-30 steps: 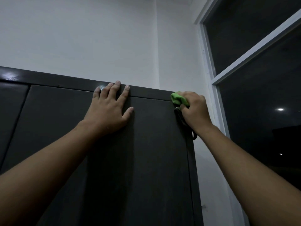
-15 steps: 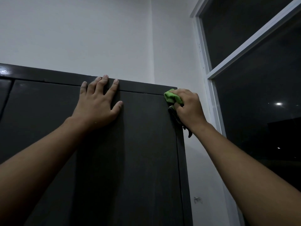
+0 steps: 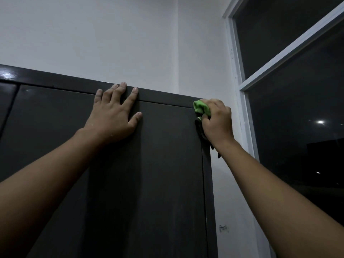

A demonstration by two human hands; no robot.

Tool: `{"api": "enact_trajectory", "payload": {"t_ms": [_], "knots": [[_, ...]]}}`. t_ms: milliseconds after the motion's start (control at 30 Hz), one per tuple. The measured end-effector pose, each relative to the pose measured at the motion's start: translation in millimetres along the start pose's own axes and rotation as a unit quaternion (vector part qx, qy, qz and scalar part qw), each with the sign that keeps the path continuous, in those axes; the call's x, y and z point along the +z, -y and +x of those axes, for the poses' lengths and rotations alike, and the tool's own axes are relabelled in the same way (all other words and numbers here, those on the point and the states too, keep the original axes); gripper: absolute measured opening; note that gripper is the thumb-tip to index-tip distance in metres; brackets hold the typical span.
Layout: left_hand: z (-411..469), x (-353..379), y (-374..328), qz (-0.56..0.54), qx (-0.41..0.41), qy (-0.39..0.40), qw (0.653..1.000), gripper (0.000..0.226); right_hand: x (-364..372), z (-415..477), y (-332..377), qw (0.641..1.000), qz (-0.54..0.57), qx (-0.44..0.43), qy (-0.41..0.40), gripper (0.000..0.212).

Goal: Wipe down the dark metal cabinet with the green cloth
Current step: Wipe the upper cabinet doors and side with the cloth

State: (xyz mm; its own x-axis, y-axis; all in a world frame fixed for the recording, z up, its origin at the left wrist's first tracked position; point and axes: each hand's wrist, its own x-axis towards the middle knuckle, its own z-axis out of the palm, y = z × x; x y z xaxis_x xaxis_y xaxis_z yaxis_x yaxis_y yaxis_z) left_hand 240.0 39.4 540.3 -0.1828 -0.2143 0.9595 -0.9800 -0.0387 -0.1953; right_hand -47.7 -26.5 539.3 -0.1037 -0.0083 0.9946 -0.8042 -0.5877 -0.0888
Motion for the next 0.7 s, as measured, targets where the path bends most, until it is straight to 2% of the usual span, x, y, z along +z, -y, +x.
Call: {"api": "enact_trajectory", "payload": {"t_ms": [167,333,400,567,633,700], "knots": [[0,2,2,0.010,0.002,-0.005,1.000,0.073,13,8,31,1.000,0.001,0.010,0.001,0.050],[-2,1,-3,-0.006,-0.009,-0.004,1.000,0.072,4,-2,24,0.994,0.004,-0.100,0.048,0.055],[-2,0,-4,-0.007,-0.012,0.000,1.000,0.072,-1,-1,8,0.991,-0.005,-0.117,0.057,0.057],[-4,-3,-4,-0.005,-0.012,0.013,1.000,0.072,-3,10,3,1.000,0.014,-0.011,0.018,0.059],[-6,-3,-4,-0.001,-0.010,0.016,1.000,0.071,2,3,10,1.000,0.000,-0.008,0.019,0.060],[-10,-4,-4,0.004,-0.008,0.017,1.000,0.070,2,-15,12,0.999,0.007,-0.041,0.035,0.058]]}}
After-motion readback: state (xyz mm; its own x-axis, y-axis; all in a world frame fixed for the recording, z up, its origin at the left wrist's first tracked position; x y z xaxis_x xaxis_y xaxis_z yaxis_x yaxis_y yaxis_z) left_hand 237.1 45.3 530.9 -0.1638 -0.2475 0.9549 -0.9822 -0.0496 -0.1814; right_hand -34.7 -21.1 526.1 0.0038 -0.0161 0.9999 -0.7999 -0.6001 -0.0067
